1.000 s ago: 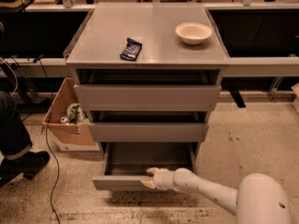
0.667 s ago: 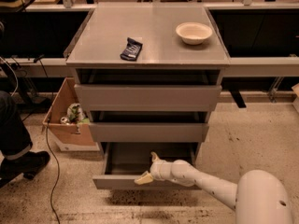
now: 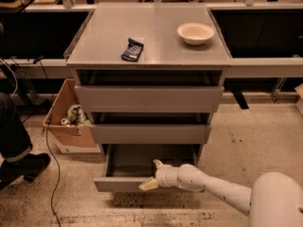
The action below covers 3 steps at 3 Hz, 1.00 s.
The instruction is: Close bottom drawer
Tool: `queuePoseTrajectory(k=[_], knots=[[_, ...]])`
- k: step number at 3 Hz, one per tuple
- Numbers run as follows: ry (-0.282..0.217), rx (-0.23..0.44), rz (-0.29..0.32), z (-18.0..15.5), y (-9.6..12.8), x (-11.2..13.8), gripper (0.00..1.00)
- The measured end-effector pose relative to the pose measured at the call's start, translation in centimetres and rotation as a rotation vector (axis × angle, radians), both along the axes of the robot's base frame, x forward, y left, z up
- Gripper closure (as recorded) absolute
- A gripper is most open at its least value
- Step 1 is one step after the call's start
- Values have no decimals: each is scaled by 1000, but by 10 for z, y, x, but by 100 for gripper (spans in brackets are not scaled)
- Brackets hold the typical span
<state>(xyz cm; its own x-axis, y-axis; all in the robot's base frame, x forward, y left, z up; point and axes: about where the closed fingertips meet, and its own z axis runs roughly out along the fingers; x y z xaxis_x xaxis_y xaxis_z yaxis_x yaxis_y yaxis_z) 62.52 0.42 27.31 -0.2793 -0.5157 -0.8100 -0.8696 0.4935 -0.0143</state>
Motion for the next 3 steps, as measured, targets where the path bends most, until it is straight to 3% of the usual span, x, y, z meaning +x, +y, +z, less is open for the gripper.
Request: queuePoseTrajectory(k=[1, 2, 3], knots=[[100, 7, 11, -2, -11, -57, 42], [154, 12, 21, -4, -20, -101, 65], [186, 38, -4, -18, -32, -126, 96]])
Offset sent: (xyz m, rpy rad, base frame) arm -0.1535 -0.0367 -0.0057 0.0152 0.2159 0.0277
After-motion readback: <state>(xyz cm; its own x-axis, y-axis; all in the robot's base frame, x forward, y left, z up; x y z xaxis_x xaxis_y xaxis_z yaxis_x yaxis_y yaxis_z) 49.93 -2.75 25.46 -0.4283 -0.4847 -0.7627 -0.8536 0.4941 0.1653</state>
